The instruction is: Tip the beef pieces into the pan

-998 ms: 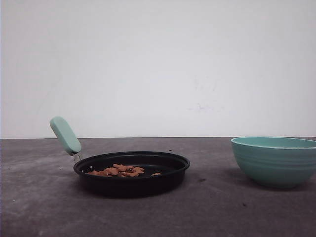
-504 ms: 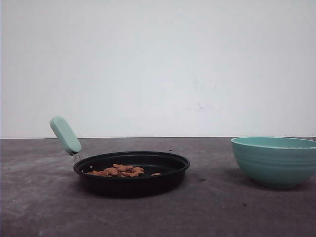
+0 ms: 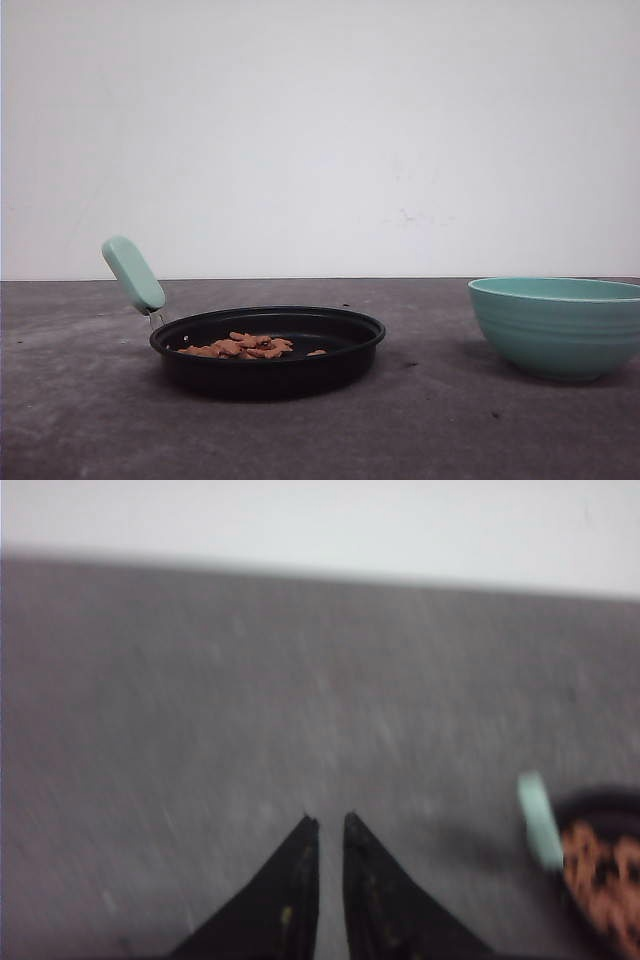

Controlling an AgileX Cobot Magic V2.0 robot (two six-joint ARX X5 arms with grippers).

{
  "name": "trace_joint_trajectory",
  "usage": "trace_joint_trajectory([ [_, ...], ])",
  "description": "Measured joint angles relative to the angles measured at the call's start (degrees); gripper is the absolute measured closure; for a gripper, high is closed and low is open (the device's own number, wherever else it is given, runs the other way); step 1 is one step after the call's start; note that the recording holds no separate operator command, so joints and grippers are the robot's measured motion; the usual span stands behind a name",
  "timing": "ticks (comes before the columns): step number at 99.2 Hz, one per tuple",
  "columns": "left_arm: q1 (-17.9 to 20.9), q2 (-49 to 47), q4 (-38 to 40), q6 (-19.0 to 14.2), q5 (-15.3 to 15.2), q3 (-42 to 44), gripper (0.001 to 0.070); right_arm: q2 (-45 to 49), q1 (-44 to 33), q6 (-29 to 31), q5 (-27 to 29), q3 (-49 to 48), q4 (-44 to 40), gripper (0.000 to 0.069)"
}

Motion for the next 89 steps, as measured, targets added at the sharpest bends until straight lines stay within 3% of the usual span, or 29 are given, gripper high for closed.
trace_joint_trajectory([
  [14, 1.16, -7.82, -0.11, -1.44, -0.42, -7.50, 0.0692, 0.00, 0.00, 0.00, 0.13, 0.00, 0.04, 0.0684],
  [21, 1.62, -7.43, -0.57, -1.66, -1.95, -8.28, 0.0692, 0.00, 0.00, 0.00, 0.11, 0.00, 0.33, 0.0684],
  [47, 2.97, -7.56, -0.02, -1.79, -1.95, -11.67, 0.0692, 0.00, 0.00, 0.00, 0.15, 0.00, 0.46, 0.0684],
  [67, 3.17, -7.72, 0.74, 1.33, -2.40, -11.87, 0.0692, 0.00, 0.00, 0.00, 0.15, 0.00, 0.46, 0.0684],
  [89, 3.17, -7.72, 0.76, 2.05, -2.78, -11.87, 0.0692, 0.00, 0.00, 0.00, 0.15, 0.00, 0.46, 0.0684],
])
